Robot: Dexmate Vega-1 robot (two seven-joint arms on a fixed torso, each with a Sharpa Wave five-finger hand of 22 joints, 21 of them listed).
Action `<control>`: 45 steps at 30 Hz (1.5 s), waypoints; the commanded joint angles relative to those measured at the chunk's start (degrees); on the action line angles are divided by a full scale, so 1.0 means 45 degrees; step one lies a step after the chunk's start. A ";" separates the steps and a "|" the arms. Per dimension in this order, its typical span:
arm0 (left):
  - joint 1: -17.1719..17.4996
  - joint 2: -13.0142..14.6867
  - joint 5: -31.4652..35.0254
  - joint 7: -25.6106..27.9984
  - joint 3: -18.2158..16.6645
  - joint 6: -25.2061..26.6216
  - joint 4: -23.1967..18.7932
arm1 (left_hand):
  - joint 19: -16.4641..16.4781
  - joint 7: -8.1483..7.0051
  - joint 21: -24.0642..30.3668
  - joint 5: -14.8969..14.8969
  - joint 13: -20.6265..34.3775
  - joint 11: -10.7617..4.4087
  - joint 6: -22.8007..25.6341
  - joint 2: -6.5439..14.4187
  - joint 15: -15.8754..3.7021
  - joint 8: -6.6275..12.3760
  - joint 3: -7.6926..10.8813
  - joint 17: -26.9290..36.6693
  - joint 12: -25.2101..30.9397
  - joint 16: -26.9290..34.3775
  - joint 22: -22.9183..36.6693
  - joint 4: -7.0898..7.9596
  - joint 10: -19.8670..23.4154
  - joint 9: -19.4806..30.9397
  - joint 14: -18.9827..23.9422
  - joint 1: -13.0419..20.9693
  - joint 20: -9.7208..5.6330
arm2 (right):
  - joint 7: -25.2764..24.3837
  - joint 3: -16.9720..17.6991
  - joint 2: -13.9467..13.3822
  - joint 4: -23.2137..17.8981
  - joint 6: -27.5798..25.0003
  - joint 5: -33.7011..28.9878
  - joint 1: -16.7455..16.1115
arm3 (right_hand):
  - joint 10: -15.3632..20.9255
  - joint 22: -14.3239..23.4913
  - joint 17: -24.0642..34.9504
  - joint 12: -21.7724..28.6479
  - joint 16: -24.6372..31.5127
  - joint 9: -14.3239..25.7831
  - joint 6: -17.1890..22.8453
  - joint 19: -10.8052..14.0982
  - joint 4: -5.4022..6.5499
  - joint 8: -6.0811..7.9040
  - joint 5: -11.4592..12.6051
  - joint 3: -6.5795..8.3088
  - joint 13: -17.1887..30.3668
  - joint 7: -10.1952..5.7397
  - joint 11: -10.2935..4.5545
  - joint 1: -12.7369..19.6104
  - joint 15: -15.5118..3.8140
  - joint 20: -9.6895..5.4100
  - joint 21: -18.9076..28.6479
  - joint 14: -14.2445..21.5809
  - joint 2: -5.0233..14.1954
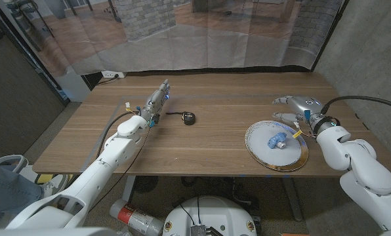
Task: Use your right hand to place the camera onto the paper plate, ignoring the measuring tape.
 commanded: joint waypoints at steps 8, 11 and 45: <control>0.0191 0.0155 0.0031 0.0177 0.0018 0.0108 -0.0429 | -0.0090 0.0059 -0.0035 -0.0024 0.0056 -0.0028 0.0094 0.0119 -0.0046 -0.0009 -0.0064 0.0061 0.0032 0.0036 0.0077 0.0057 0.0042 0.0059 -0.0070 0.0040 -0.0026 | -0.1590 -0.0010 0.0792 0.1653 0.1299 0.3827 0.1281 | 0.0075 0.0062 -0.0217 -0.0061 -0.0049 -0.0028 0.0105 -0.0483 -0.0002 -0.0101 0.0004 0.0105 -0.0097 0.0208 0.0463 -0.0067 -0.0374 -0.0511 -0.0271 -0.0326 0.0211; 0.0278 0.0201 0.0021 0.0238 -0.0011 0.0115 -0.0541 | -0.0093 0.0056 -0.0035 -0.0025 0.0056 -0.0039 0.0092 0.0122 -0.0042 -0.0010 -0.0067 0.0061 0.0035 0.0036 0.0077 0.0057 0.0052 0.0059 -0.0070 0.0042 -0.0027 | -0.1522 -0.0015 0.0828 0.1820 0.1364 0.4310 0.1440 | 0.0064 0.0056 -0.0293 -0.0094 -0.0067 -0.0040 0.0080 -0.0723 -0.0028 -0.0129 -0.0002 0.0119 -0.0142 0.0250 0.0604 -0.0069 -0.0367 -0.0475 -0.0396 -0.0455 0.0227; 0.0520 0.0468 -0.0169 0.0110 -0.0181 0.0035 -0.0617 | -0.0102 0.0052 -0.0033 -0.0039 0.0056 -0.0048 0.0115 0.0149 -0.0054 -0.0007 -0.0115 0.0061 0.0035 0.0034 0.0077 0.0050 0.0058 0.0059 -0.0077 0.0063 -0.0021 | -0.0619 -0.0259 0.1665 0.3801 0.1895 1.0115 0.3155 | 0.0043 -0.0018 -0.0825 -0.0369 0.0085 -0.0115 -0.0667 -0.0900 0.0111 -0.0469 -0.0086 0.0043 -0.0508 0.0797 0.1461 -0.0610 0.0015 -0.0863 -0.0833 -0.0663 0.0413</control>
